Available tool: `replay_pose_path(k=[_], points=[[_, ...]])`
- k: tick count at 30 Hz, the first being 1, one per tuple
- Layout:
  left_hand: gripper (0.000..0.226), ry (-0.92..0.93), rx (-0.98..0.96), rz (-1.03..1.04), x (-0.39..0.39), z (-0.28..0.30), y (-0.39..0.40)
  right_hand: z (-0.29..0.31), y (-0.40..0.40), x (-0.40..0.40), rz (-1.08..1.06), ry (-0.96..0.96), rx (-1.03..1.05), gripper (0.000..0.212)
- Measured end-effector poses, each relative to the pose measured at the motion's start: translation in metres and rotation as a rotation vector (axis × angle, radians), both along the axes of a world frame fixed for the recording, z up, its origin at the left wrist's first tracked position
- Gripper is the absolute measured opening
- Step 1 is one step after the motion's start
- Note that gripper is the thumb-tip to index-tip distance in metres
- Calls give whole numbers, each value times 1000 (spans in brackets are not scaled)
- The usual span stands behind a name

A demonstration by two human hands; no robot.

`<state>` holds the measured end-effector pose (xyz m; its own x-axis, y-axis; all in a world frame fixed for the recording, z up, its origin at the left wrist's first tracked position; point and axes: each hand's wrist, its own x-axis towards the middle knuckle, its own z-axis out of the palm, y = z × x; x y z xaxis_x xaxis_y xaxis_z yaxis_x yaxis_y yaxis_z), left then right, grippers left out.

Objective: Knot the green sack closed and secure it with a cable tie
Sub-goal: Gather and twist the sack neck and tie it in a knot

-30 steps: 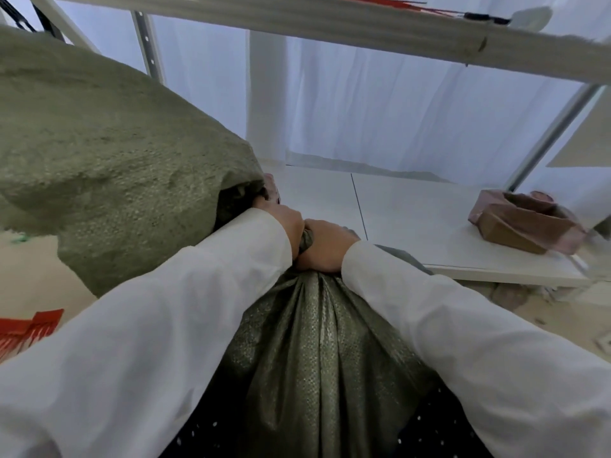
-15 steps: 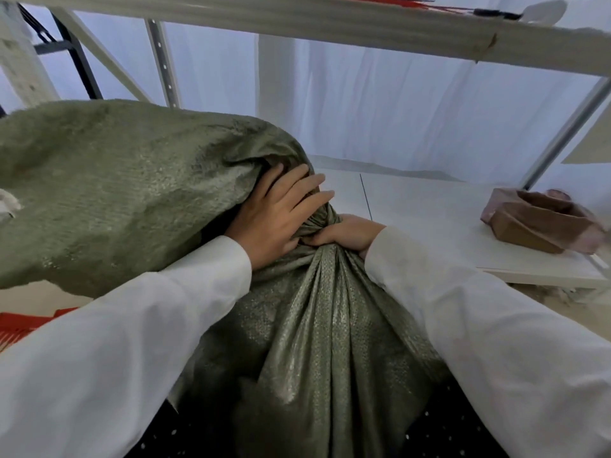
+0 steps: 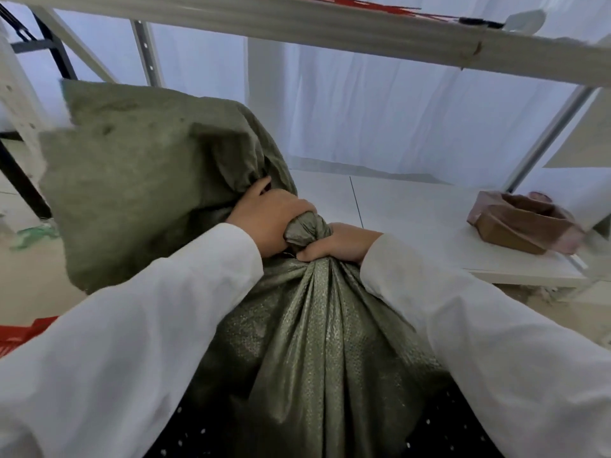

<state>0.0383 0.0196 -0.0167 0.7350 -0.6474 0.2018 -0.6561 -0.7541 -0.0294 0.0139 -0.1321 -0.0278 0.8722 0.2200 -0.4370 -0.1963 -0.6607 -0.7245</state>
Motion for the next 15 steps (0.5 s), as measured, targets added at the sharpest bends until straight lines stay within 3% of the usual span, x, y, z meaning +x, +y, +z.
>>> replay_pose_path(k=[2, 4, 6, 9, 12, 15], points=[[30, 31, 38, 27, 4, 3, -3, -1, 4, -3, -59, -88, -95, 48], [29, 72, 122, 70, 6, 6, -5, -2, 8, -8, -125, -161, -53, 42], [26, 100, 203, 105, 4, 10, -10, -1, 14, -15, -150, -268, -81, 55], [26, 124, 334, 155, -2, 14, -15, 3, 25, -26, -92, -447, -328, 68], [43, 205, 393, 275, -8, 14, -18, 3, 38, -30, -8, -587, -507, 57], [47, 222, 403, 343, -10, 14, -14, 3, 44, -27, 16, -577, -531, 48]])
